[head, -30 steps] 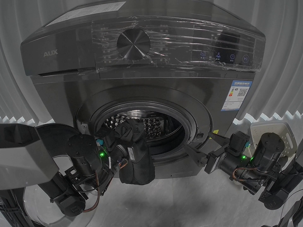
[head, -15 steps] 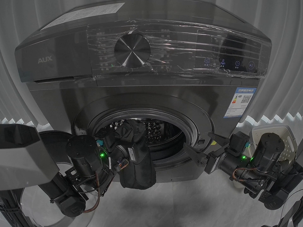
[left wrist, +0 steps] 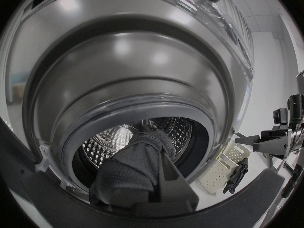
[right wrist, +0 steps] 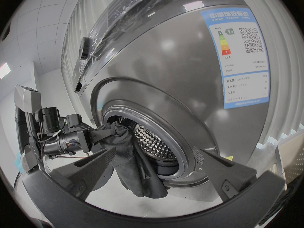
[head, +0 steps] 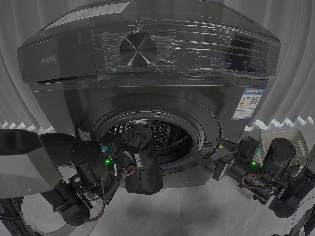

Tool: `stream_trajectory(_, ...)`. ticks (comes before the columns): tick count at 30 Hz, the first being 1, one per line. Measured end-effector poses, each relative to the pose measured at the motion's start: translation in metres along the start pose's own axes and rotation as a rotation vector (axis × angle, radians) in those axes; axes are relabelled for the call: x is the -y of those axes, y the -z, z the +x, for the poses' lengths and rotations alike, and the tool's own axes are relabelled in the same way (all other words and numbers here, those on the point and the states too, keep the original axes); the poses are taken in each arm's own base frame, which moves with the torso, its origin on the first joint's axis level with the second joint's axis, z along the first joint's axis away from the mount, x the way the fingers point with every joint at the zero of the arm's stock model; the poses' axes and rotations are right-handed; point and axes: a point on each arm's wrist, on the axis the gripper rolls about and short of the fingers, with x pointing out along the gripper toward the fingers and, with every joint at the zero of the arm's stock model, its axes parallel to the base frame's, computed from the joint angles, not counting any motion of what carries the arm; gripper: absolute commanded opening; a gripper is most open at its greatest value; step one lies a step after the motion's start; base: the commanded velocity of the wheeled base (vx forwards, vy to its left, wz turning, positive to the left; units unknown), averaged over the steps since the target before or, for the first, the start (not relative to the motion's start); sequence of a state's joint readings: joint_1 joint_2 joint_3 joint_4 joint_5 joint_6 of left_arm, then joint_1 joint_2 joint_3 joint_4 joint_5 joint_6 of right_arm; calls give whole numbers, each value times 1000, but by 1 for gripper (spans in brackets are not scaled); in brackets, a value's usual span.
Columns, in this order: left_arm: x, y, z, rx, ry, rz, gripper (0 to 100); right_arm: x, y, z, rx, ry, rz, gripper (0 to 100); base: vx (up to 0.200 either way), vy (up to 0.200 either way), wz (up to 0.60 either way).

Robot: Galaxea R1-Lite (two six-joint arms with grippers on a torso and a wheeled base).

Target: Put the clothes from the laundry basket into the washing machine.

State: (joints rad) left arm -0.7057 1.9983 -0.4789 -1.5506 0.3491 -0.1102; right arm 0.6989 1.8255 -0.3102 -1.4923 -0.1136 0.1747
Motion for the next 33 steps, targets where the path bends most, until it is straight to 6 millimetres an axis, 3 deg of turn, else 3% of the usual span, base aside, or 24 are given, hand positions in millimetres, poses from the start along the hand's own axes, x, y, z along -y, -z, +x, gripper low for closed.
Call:
stream_trajectory(17,2,1,10,11,35,-19,0,-4,0,0,2,-17,-1,100,0,0,0)
stream_trajectory(28,0,6,59,74,105,-57,0,-5,0,0,0,-19,-1,100,0,0,0)
stream_trajectory(33,-1,19,83,92,88,-81,0,-5,1,0,-1,-19,-1,100,0,0,0)
